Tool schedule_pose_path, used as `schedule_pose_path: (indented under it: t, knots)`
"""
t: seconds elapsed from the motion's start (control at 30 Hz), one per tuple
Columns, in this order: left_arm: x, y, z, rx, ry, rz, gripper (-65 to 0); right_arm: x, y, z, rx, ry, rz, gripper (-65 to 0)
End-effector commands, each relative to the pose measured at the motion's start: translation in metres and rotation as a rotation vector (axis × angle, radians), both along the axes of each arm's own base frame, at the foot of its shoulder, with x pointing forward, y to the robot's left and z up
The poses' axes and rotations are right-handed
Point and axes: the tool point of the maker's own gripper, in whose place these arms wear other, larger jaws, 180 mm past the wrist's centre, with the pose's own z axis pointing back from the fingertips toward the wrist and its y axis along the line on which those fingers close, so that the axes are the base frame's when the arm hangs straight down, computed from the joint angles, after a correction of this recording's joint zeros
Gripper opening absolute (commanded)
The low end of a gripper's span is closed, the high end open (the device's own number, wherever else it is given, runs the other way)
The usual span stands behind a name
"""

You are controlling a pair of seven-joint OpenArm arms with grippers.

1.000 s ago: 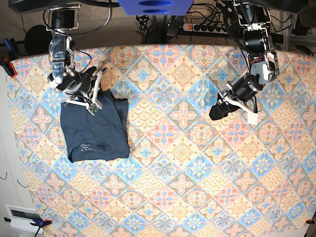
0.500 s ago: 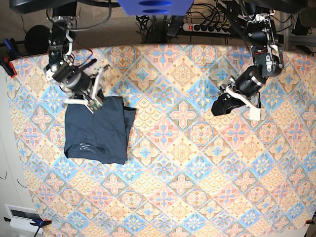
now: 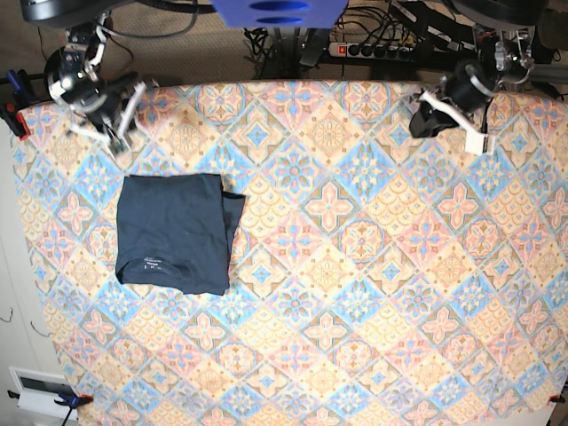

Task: Layout the t-shirt on the table in an organized manner, then fold the t-shirt properly

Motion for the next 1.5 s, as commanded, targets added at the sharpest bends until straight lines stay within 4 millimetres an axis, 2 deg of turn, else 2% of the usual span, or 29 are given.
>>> schedule_pose_path:
  t: [0.0, 0.03, 0.13, 0.23, 0.37, 0.5, 0.67, 0.8, 0.9, 0.97, 1.03, 1.2, 1.27, 1.33, 1.37, 1.47]
  knots:
    - [-0.002, 0.000, 0.009, -0.002, -0.026, -0.006, -62.7, 0.003, -0.012, 0.011, -0.020, -0.039, -0.017, -65.0]
    - [-0.013, 0.000, 0.004, -0.001, 0.004, -0.005, -65.0, -0.008, -0.021, 0.010, -0.031, -0.021, -0.042, -65.0]
    - [-0.040, 0.002, -0.007, 0.002, 0.083, -0.004, -65.0, -0.030, -0.036, 0.012, -0.003, -0.008, -0.110, -65.0]
    - [-0.066, 0.012, -0.014, 0.021, 0.154, 0.024, -65.0, -0.046, -0.049, 0.018, 0.040, -0.014, -0.183, -65.0]
    - [-0.102, 0.019, -0.023, 0.006, 0.234, 0.133, -65.0, -0.084, -0.064, 0.016, 0.026, 0.053, -0.233, -65.0]
    - [-0.135, 0.021, -0.036, 0.037, 0.319, 0.192, -65.0, -0.118, -0.068, 0.004, 0.026, 0.146, -0.258, -65.0]
    - [-0.172, 0.027, -0.064, 0.188, 0.442, 0.205, -65.0, -0.169, -0.072, -0.026, 0.066, 0.294, -0.338, -65.0]
    - [-0.198, 0.018, -0.095, 0.208, 0.525, 0.177, -65.0, -0.207, -0.060, -0.060, 0.145, 0.417, -0.395, -65.0]
    - [-0.215, 0.009, -0.119, 0.200, 0.520, 0.189, -65.0, -0.220, -0.043, -0.080, 0.217, 0.442, -0.400, -65.0]
    - [-0.228, 0.004, -0.133, 0.215, 0.533, 0.175, -65.0, -0.224, -0.039, -0.087, 0.237, 0.447, -0.396, -65.0]
    - [-0.243, 0.003, -0.145, 0.230, 0.558, 0.173, -65.0, -0.234, -0.043, -0.093, 0.223, 0.473, -0.389, -65.0]
    - [-0.261, 0.004, -0.179, 0.227, 0.576, 0.225, -65.0, -0.281, -0.038, -0.114, 0.198, 0.612, -0.383, -65.0]
    - [-0.263, 0.002, -0.193, 0.224, 0.583, 0.235, -65.0, -0.263, -0.034, -0.126, 0.201, 0.594, -0.357, -65.0]
    - [-0.266, -0.001, -0.209, 0.223, 0.593, 0.242, -65.0, -0.231, -0.026, -0.141, 0.223, 0.555, -0.333, -65.0]
    - [-0.268, -0.005, -0.217, 0.218, 0.601, 0.241, -65.0, -0.225, -0.018, -0.149, 0.248, 0.562, -0.334, -65.0]
    - [-0.258, -0.014, -0.235, 0.218, 0.581, 0.225, -65.0, -0.233, -0.001, -0.169, 0.308, 0.607, -0.357, -65.0]
